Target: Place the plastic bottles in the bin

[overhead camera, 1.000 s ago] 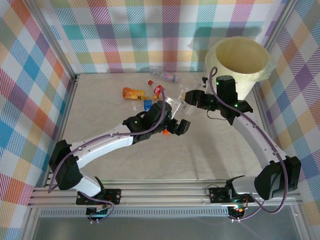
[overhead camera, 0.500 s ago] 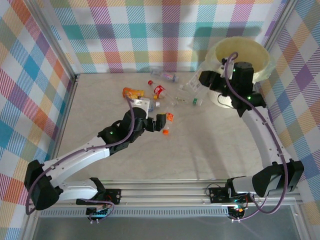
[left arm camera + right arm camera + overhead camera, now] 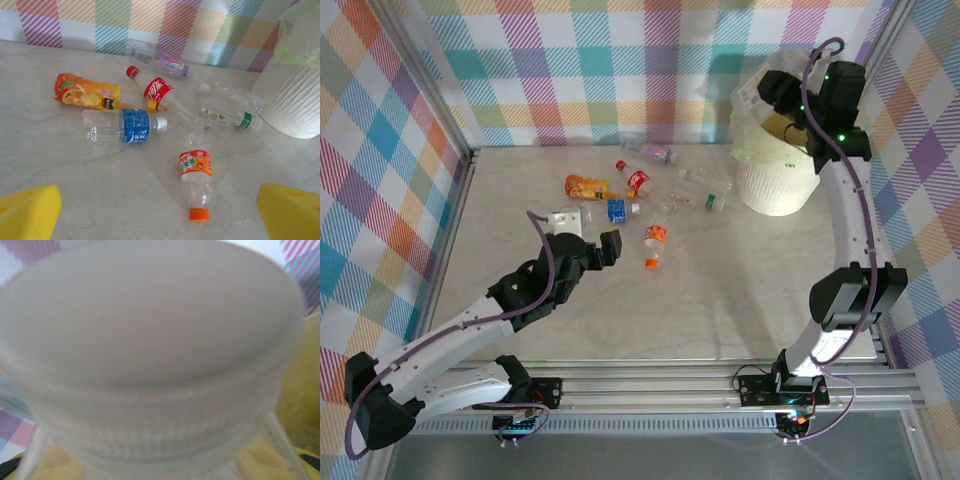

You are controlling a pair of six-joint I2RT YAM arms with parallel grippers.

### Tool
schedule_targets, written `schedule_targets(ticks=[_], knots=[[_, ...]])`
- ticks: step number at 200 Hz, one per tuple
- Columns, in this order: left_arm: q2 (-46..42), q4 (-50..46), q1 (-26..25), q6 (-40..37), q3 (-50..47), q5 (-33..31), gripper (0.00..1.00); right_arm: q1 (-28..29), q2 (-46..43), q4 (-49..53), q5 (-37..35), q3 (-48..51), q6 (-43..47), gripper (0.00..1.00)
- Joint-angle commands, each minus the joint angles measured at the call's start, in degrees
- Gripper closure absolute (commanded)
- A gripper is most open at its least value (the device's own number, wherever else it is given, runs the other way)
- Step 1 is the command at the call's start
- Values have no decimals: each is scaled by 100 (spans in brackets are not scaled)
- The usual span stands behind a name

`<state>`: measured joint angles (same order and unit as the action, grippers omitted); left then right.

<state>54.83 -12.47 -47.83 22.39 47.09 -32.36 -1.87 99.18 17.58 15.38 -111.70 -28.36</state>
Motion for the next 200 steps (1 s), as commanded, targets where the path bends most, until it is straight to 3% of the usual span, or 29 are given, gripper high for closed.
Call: schedule_targets(ticks=[1,40,98,113,160,200], knots=[[-333,8,95,180,-239,-235,0,-186,221,154,-336,-528,-104,72],[-514,-206,199,459,-412,-408,0,-322,592,328,-933,-658,84,71],[277,-887,274,1019,-47,-417,0,-437,1331,861,-1127,-1230,-162,66],[498,-906,294,1195,26,-405,0,-437,1529,688,-893,-1258,-437,61],[1143,-965,385,1486,368,80,0,-437,2248,1229,-326,-2330,-576,32],[1500,-930,456,1539,515,372,0,-434,1917,1322,-646,-2081,-297,20]])
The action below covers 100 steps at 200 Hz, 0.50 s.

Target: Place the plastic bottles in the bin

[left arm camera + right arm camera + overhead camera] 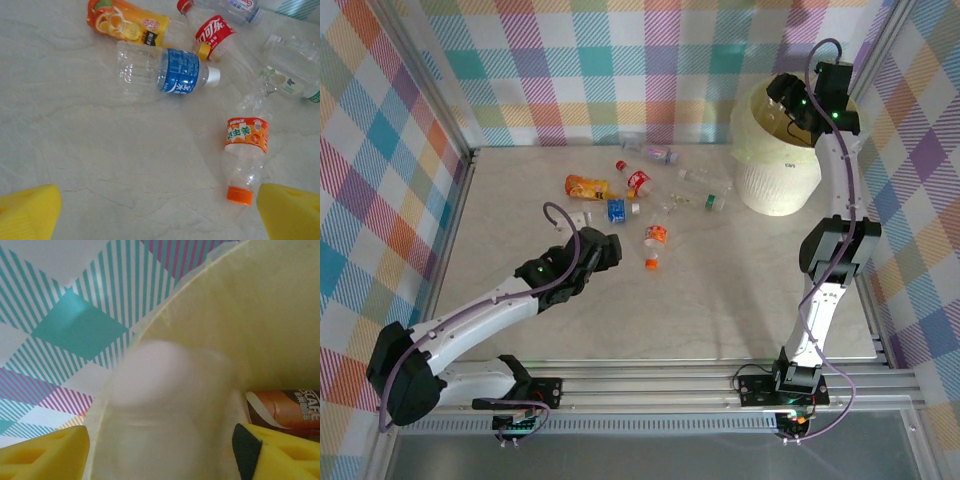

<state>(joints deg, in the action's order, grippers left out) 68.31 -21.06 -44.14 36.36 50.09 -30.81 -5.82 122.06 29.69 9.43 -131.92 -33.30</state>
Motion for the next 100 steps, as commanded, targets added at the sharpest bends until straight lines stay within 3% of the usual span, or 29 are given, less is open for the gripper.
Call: schedule_targets(ticks=[1,81,100], knots=[[154,-72,88,147,218,221,0,-40,-382,114,-54,-52,208,20],[586,153,244,297,339,833,0,-41,-1270,-55,-52,851,874,0],[682,174,277,315,368,994,0,-41,-1478,-90,-27,1140,1001,0]])
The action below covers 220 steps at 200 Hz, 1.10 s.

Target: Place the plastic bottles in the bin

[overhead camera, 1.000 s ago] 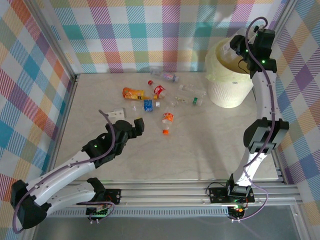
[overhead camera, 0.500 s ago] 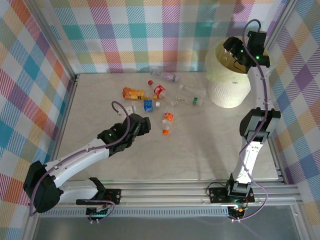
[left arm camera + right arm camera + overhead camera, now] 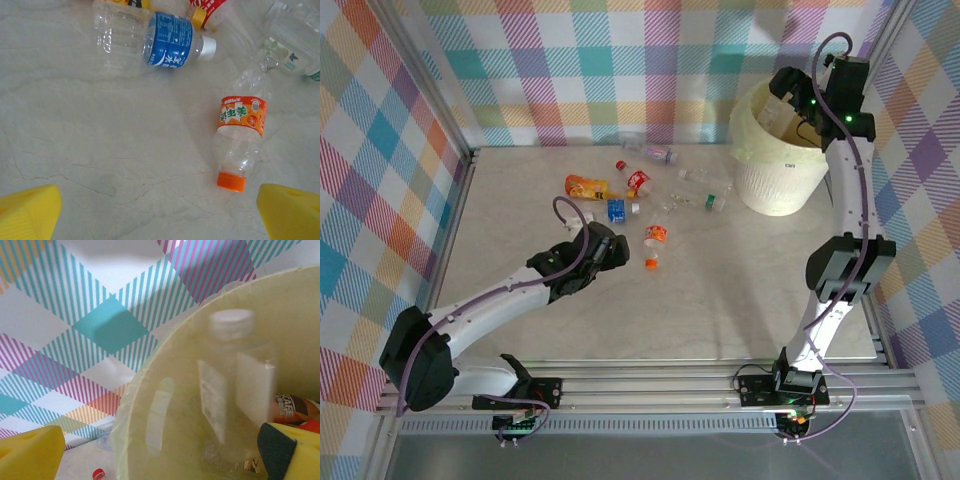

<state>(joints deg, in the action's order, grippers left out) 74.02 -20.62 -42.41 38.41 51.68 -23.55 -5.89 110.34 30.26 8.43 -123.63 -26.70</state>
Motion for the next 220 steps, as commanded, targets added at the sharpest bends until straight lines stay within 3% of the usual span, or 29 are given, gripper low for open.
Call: schedule_targets(ticks=[1,42,71,133,147,169,193,220], knots=[[116,134,107,112,214,275,0,-35,-318,-145,77,330,345,0],[382,418,175,-51,259,1005,0,-29,-992,-203,559,1071,590,0],[751,634,190,-115,475,1412,0,-12,-1771,-634,1443,2012,675,0],[1521,1004,197,0,750,1697,0,396,-3105,-1231,2334,3879,716,0],[1675,1026,188,-1,847,1756,0,617,-3324,-1227,2242,4200,707,0],[1789,1080,181,98,851,1617,0,1151,-3560,-1240,1517,4733,475,0],[1651,1085,184,343,710,1254,0,1781,-3504,-1022,639,5044,404,0],[1338,919,190,534,494,760,0,2363,-3248,-1192,142,5402,139,0]])
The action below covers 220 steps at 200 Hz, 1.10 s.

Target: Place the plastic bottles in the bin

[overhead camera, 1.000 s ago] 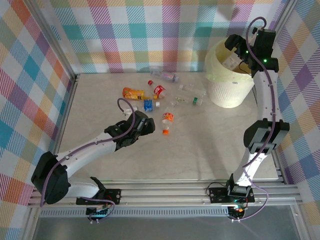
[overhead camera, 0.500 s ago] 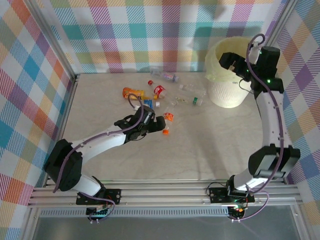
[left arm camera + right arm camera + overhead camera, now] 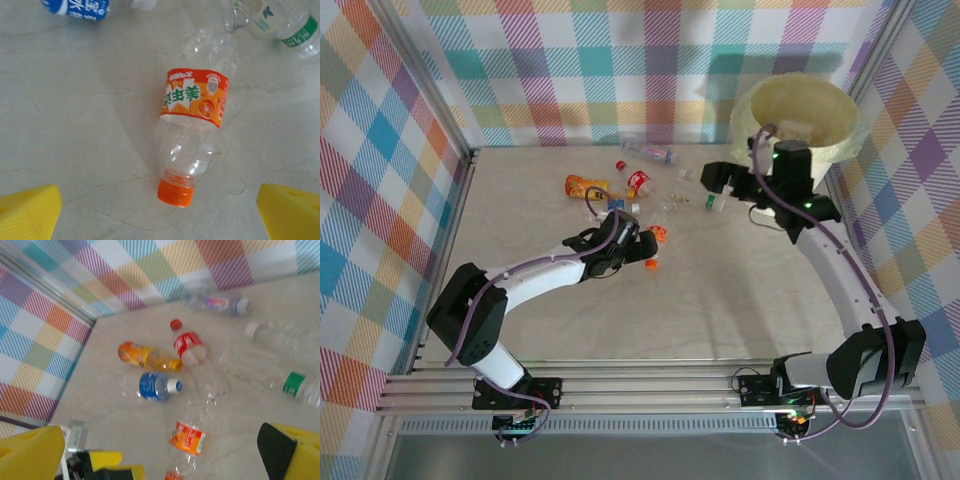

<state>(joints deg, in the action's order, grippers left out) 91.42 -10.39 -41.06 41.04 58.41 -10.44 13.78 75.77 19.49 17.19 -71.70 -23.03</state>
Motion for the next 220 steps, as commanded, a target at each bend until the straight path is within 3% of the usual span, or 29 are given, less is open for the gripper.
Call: schedule_targets(ticks=[1,47,95,126,167,220], knots=[[-421,-108,54,281,-189,-571,0,410,227,-100,-774,209,-228,0],[-1068,-826,63,362,-418,-1305,0,1407,1004,143,-1834,203,-436,0],[-1360,-1527,159,880,-460,-2067,0,1789,2162,210,-1920,-299,-594,0],[-1391,-1547,200,989,-550,-2076,0,1887,2984,365,-2144,-775,-741,1],[-1329,-1623,221,992,-527,-2006,0,1962,4095,767,-1996,-1701,-591,10],[-1328,-1625,235,951,-532,-1939,0,2050,4549,711,-2191,-1657,-532,22]])
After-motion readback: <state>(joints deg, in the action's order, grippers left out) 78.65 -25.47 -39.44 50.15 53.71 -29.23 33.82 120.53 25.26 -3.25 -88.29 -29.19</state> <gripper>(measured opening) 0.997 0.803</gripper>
